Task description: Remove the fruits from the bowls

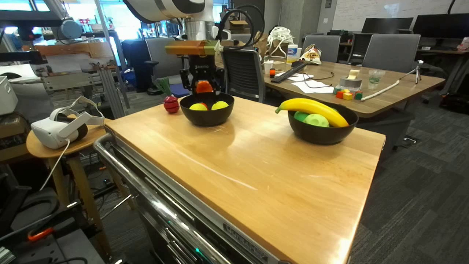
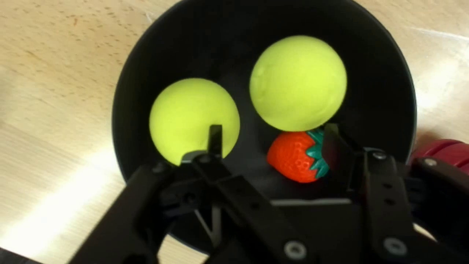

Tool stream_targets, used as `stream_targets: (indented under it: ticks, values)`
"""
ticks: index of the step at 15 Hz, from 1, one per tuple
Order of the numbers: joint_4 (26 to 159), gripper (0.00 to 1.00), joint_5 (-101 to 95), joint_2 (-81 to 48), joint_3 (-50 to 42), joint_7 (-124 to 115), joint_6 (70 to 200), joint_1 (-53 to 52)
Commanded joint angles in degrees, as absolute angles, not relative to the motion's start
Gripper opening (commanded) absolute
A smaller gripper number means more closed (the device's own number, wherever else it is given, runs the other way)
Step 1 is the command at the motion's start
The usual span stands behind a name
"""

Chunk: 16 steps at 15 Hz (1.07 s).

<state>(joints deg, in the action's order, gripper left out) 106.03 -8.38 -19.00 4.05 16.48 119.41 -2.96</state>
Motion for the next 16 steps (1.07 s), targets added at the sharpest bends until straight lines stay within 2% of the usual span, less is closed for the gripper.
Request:
stream_targets:
  ticks: [1,15,16]
  values:
    - [106.5,0.99,-8.0,-17.8,4.2,16.2,117.6,-2.9]
    - [109.1,1.0,-8.9,-17.1,3.8,14.8,112.9,-2.9]
    - [109.5,0.95,-8.8,-17.3,3.7,14.9,113.9,-2.7]
